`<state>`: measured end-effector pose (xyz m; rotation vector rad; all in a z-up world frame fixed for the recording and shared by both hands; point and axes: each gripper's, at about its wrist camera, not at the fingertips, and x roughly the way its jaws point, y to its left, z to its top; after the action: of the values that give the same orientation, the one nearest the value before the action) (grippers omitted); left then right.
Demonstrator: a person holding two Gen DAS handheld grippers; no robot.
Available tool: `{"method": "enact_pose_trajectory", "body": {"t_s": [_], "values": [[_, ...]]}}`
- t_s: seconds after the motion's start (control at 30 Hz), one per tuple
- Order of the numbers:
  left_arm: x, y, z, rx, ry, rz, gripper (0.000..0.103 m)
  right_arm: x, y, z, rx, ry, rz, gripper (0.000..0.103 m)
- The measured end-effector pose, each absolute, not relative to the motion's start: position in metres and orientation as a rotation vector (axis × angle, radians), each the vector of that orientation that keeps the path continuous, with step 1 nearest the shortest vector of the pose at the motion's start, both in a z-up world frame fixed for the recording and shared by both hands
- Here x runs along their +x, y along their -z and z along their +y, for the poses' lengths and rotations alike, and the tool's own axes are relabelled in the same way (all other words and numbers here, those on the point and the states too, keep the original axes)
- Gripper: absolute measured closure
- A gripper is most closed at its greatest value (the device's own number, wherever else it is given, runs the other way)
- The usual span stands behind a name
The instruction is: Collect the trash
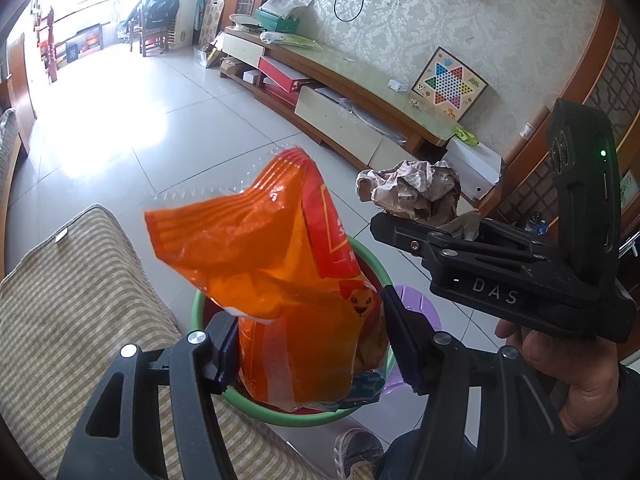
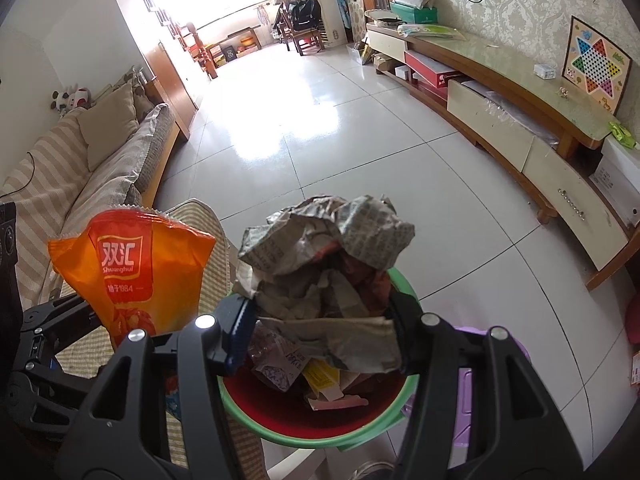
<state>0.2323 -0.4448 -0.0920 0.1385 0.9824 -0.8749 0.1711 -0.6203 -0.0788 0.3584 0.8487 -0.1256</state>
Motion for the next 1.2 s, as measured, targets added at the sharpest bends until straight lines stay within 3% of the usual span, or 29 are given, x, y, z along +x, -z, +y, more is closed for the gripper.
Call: {"method": "enact_pose_trajectory", "body": {"t_s": [0.1, 0.27, 0.37, 0.73, 1.2], "values": [[0.232, 0.093, -0.444, 0.147, 0.864, 0.977, 0.018, 0.171, 0.076, -0.621, 0.357, 0.140, 0.841, 0.030], [0.229, 0.097, -0.441, 0.180, 0.856, 0.983, 0.012, 0.171, 0.070, -0.619, 0.351, 0.149, 0.821, 0.012], [0.228, 0.096, -0.432, 0.176, 0.839, 0.987, 0.008, 0.172, 0.065, -0.615, 0.341, 0.151, 0.810, 0.006], [0.219, 0.075, -0.341, 0.133, 0.650, 0.955, 0.008, 0.164, 0.032, -0.562, 0.301, 0.133, 0.765, 0.005], [0.154, -0.019, -0.161, 0.070, 0.249, 0.714, 0.008, 0.128, -0.025, -0.390, 0.155, -0.022, 0.690, 0.005]]}}
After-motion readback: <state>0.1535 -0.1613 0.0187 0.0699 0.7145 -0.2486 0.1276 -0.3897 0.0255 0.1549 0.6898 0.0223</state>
